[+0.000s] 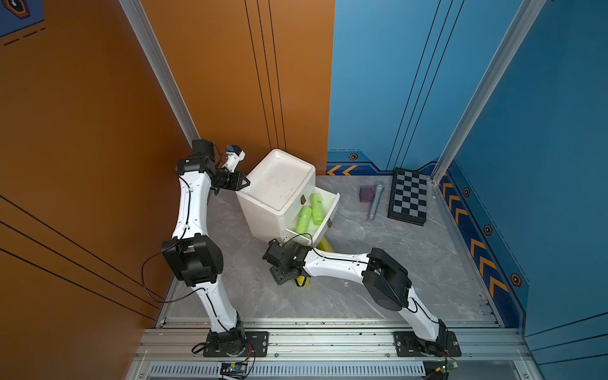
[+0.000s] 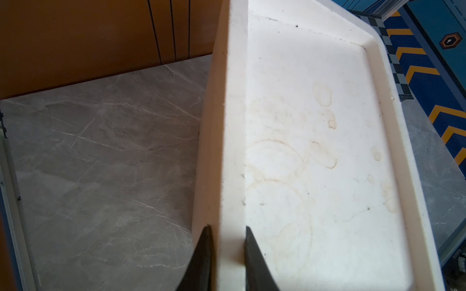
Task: Sort the rolls of trash bags by color and place them into the drawer
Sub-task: Pick up the roll of trash bags from the center of the board, then place the roll of trash bags in the drawer.
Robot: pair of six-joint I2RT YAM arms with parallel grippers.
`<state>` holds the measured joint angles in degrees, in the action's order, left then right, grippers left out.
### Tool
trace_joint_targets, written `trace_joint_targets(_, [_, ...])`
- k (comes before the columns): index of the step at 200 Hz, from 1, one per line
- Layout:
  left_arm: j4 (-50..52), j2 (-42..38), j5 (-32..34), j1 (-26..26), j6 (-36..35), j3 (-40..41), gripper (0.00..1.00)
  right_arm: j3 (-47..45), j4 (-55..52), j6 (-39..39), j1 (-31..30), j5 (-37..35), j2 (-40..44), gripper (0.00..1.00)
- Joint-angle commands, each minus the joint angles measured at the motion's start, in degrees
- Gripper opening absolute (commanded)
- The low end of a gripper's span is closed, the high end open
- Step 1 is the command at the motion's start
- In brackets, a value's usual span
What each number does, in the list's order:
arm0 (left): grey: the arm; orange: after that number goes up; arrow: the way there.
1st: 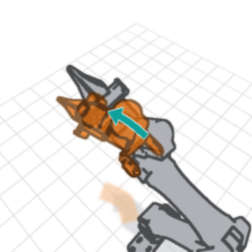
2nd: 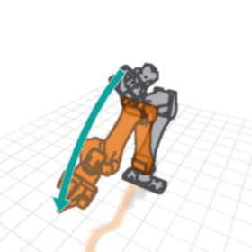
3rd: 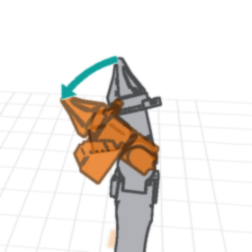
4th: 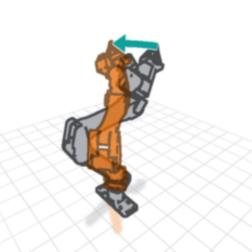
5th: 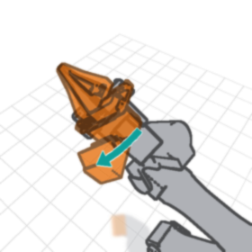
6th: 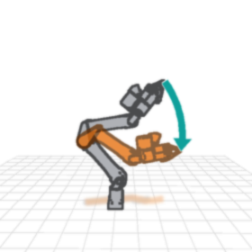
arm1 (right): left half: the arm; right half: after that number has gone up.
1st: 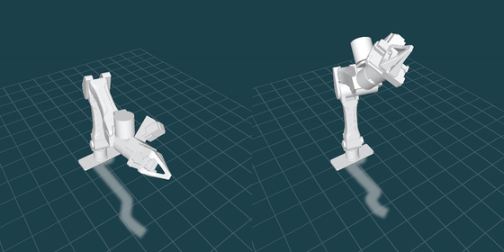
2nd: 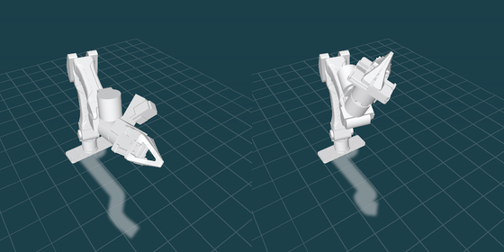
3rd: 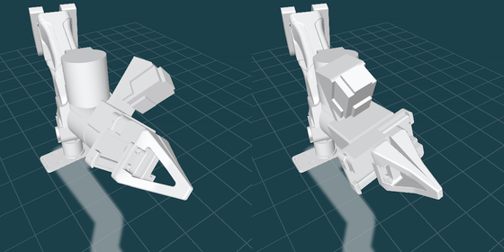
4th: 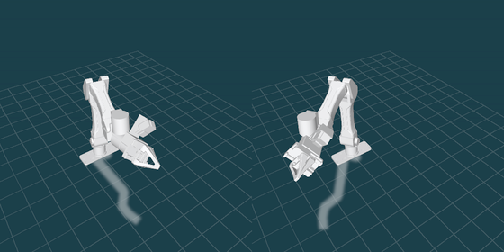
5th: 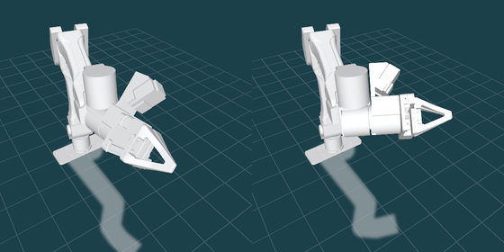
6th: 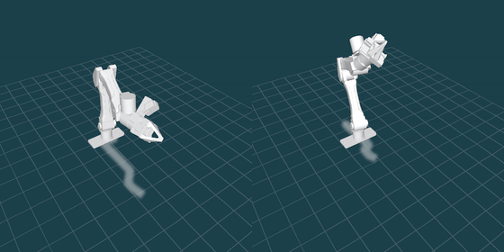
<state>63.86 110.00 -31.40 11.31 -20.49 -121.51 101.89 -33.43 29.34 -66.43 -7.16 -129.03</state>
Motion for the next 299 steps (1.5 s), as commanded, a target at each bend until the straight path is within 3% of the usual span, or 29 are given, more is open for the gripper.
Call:
trace_joint_targets(1, [0.8, -2.59, -9.21, 1.31, 6.25, -2.33, 0.0, 0.68, -0.66, -0.67, 0.32, -0.94, -0.89, 0.68])
trace_joint_targets(57, [0.76, -2.69, -9.3, 1.34, 6.34, -2.41, 0.0, 5.35, 1.19, -2.45, 0.68, -1.12, -3.94, 0.67])
trace_joint_targets(95, [0.8, -2.81, -9.22, 1.33, 6.43, -2.52, 0.0, 4.1, 1.45, -2.18, 1.13, 0.22, -3.57, 0.38])
trace_joint_targets(127, [0.78, -3.12, -9.19, 1.28, 6.43, -2.32, 0.0, -2.76, 1.44, -1.49, 1.1, 2.83, 2.88, 0.32])
trace_joint_targets(143, [0.75, -3.25, -8.95, 1.42, 6.47, -2.49, 0.0, -6.72, 1.24, -1.68, 1.06, 6.89, 8.66, 0.32])
trace_joint_targets(192, [0.81, -3.51, -8.17, 1.4, 6.88, -3.73, 0.0, -13.67, -6.42, -3.67, 3.94, 30.92, 27.87, 0.35])
trace_joint_targets(240, [0.83, -4.73, -6.78, 1.44, 8.91, -3.74, 0.0, -12.98, -4.9, 5.51, 15.92, 36.01, 39.13, 0.37])
trace_joint_targets(274, [0.83, -4.54, -6.38, 0.72, 10.03, -4.39, 0.0, -15.39, 8.45, 21.01, 28.35, 37.42, 39.26, 0.38])
trace_joint_targets(299, [0.83, -4.76, -5.91, 0.49, 10.05, -4.58, 0.0, -13.39, 12.09, 26.79, 32.94, 36.19, 34.83, 0.38])
